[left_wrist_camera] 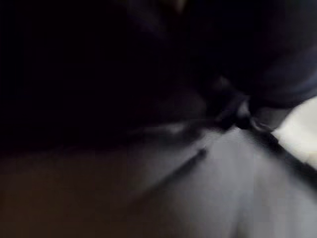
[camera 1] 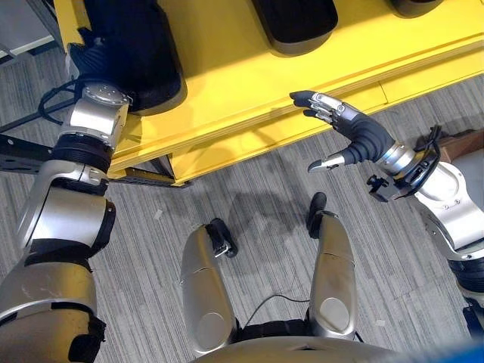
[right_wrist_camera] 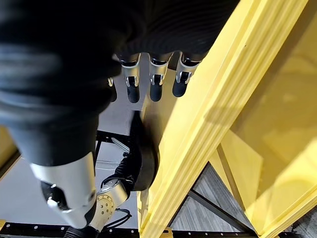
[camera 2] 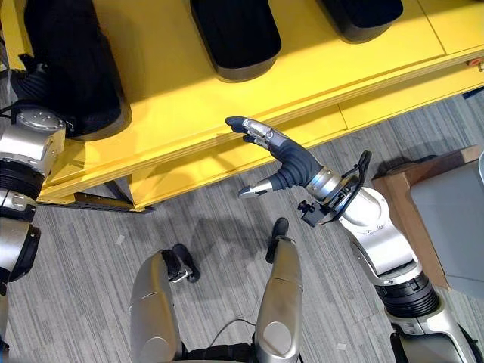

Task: Move parts from the plastic box to the shelf.

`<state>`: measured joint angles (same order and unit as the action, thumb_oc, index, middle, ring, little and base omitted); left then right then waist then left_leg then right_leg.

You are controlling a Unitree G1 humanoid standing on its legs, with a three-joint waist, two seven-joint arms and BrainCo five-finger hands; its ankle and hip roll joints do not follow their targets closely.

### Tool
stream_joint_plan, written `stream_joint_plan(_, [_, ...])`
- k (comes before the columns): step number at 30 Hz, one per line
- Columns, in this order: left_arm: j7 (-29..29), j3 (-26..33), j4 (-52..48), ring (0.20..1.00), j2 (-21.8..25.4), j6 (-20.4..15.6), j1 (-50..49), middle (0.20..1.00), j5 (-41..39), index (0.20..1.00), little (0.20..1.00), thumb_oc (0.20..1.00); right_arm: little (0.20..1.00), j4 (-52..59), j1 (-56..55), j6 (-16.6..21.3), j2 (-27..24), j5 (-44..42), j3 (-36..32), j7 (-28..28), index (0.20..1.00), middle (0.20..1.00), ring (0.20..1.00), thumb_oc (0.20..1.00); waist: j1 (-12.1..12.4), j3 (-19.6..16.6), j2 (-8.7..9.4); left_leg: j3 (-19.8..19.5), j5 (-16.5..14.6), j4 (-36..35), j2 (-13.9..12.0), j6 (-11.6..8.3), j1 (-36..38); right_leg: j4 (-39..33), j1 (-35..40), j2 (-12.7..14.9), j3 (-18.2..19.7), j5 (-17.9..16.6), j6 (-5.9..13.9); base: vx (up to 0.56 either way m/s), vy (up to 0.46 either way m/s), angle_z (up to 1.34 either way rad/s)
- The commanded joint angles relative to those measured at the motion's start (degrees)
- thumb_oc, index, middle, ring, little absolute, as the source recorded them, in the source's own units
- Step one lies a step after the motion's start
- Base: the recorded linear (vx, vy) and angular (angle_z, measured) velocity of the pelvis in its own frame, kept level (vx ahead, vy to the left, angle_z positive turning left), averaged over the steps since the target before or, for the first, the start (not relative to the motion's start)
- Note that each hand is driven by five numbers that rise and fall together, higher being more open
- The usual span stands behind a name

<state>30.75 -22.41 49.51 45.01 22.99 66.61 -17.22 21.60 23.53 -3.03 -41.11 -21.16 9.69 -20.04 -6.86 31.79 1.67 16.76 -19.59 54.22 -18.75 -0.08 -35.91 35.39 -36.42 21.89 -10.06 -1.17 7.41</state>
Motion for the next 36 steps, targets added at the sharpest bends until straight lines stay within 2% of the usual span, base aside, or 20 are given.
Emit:
stream_joint_plan(1, [-1.3, 0.7, -2.3, 1.0, 0.6, -1.1, -0.4, 1.0, 3.6, 1.0, 1.0, 1.0, 1.0, 2.3, -1.1, 1.9, 0.3, -0.6, -3.1, 0.5, 1.0, 1.0, 1.0, 1.0, 1.3, -2.0, 0.03, 2.2, 7.1, -10.5, 4.6, -0.57, 3.7, 9.4, 0.1, -1.4, 0.4, 2.2, 0.34, 0.0, 0.0, 0.0])
stream_joint_plan(10, [0.5, 2.6, -2.1, 1.0, -1.2, -3.0, -2.6, 1.0, -2.3, 1.0, 1.0, 1.0, 1.0, 2.2, -0.5, 1.8, 0.8, 1.0, -2.1, 1.3, 1.0, 1.0, 1.0, 1.0, 1.5, -2.0, -0.1, 2.0, 7.9, -11.4, 4.6, -1.02, 4.4, 8.8, 0.9, -1.5, 0.3, 2.9, 0.32, 0.0, -0.005, -0.02])
stream_joint_plan(12, [1.6, 3.4, -2.1, 1.0, -2.1, -4.0, -3.4, 1.0, -6.5, 1.0, 1.0, 1.0, 1.0, 2.1, 0.0, 1.4, 1.1, 1.5, -2.0, 1.3, 1.0, 1.0, 1.0, 1.0, 1.7, -2.0, 0.0, 1.8, 8.0, -11.3, 4.6, -1.15, 4.3, 8.7, 1.1, -1.6, 0.1, 3.2, 0.25, 0.0, 0.0, 0.0])
stream_joint_plan(16, [3.9, 5.6, -2.2, 1.0, -3.7, -6.4, -5.4, 1.0, -11.9, 1.0, 1.0, 1.0, 1.0, 2.1, 0.4, 1.1, 1.6, 2.2, -1.7, 1.4, 1.0, 1.0, 1.0, 1.0, 1.8, -2.0, 0.05, 1.6, 8.2, -11.5, 4.5, -1.44, 4.4, 8.5, 1.5, -1.8, 0.0, 3.7, 0.27, 0.0, 0.0, 0.0])
stream_joint_plan(18, [5.5, 7.7, -2.5, 1.0, -5.1, -9.1, -6.8, 1.0, -17.1, 1.0, 1.0, 1.0, 1.0, 2.0, 0.4, 1.3, 2.3, 2.6, -1.5, 1.5, 1.0, 1.0, 1.0, 1.0, 1.9, -2.0, 0.23, 1.4, 8.5, -11.6, 4.4, -1.63, 4.4, 8.5, 1.6, -2.0, 0.0, 3.8, 0.28, 0.0, 0.0, 0.0])
stream_joint_plan(19, [5.5, 7.7, -2.5, 1.0, -5.1, -9.1, -6.8, 1.0, -17.1, 1.0, 1.0, 1.0, 1.0, 2.0, 0.4, 1.3, 2.3, 2.6, -1.5, 1.5, 1.0, 1.0, 1.0, 1.0, 1.9, -2.0, 0.23, 1.4, 8.5, -11.6, 4.4, -1.63, 4.4, 8.5, 1.6, -2.0, 0.0, 3.8, 0.28, 0.0, -0.042, -0.03])
stream_joint_plan(20, [6.6, 10.2, -3.0, 1.0, -7.0, -11.9, -8.3, 1.0, -22.0, 1.0, 1.0, 1.0, 1.0, 2.3, 0.1, 1.1, 3.1, 3.2, -1.9, 1.4, 1.0, 1.0, 1.0, 1.0, 2.0, -2.0, 0.52, 1.2, 8.8, -11.9, 4.4, -1.88, 4.5, 8.3, 1.9, -2.4, 0.0, 4.1, 0.31, 0.0, -0.037, -0.02])
stream_joint_plan(33, [8.7, 14.2, -5.1, 1.0, -14.4, -20.9, -13.0, 1.0, -32.5, 1.0, 1.0, 1.0, 1.0, 2.4, 0.2, 2.5, 5.0, 2.8, -1.0, 0.1, 1.0, 1.0, 1.0, 1.0, 2.0, -2.0, 2.55, 1.1, 9.2, -11.6, 3.0, -2.79, 4.7, 7.6, 3.7, -4.1, -1.1, 6.4, 0.07, 0.01, -0.042, -0.02])
stream_joint_plan(36, [9.0, 14.2, -5.5, 1.0, -15.1, -20.8, -13.1, 1.0, -31.6, 1.0, 1.0, 1.0, 1.0, 2.2, 0.1, 3.1, 5.2, 2.5, -0.8, -0.3, 1.0, 1.0, 1.0, 1.0, 2.0, -2.0, 2.99, 1.1, 9.3, -11.6, 2.6, -2.95, 4.8, 7.5, 4.1, -4.3, -1.4, 6.7, 0.01, 0.02, -0.04, -0.01])
